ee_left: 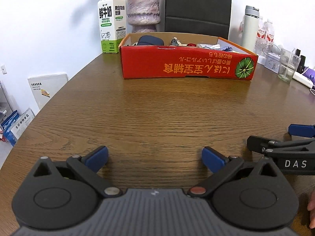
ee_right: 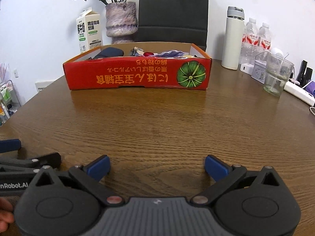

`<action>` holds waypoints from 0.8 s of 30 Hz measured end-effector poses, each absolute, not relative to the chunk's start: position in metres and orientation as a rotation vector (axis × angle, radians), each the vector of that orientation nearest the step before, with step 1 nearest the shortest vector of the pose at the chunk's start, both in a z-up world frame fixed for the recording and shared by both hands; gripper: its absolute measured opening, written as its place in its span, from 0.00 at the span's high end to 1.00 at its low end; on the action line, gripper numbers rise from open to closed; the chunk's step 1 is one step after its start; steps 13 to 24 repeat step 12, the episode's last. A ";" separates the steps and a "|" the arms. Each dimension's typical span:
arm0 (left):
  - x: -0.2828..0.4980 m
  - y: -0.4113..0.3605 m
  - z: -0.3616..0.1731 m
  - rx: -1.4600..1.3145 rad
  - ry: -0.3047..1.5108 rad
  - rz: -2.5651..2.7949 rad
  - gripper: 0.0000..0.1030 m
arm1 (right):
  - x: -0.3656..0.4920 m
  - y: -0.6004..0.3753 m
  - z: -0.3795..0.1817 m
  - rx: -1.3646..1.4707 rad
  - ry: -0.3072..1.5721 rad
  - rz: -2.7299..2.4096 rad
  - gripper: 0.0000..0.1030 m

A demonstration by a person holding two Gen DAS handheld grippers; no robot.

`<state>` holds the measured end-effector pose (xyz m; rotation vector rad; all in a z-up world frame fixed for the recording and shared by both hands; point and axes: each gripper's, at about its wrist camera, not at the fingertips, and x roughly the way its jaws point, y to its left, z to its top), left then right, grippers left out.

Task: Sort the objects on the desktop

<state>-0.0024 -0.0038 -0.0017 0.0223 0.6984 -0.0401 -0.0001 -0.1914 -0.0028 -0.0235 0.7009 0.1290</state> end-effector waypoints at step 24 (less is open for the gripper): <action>-0.001 -0.004 -0.002 0.022 0.699 -0.035 0.00 | 0.000 -0.194 -0.003 -0.024 0.701 0.133 0.00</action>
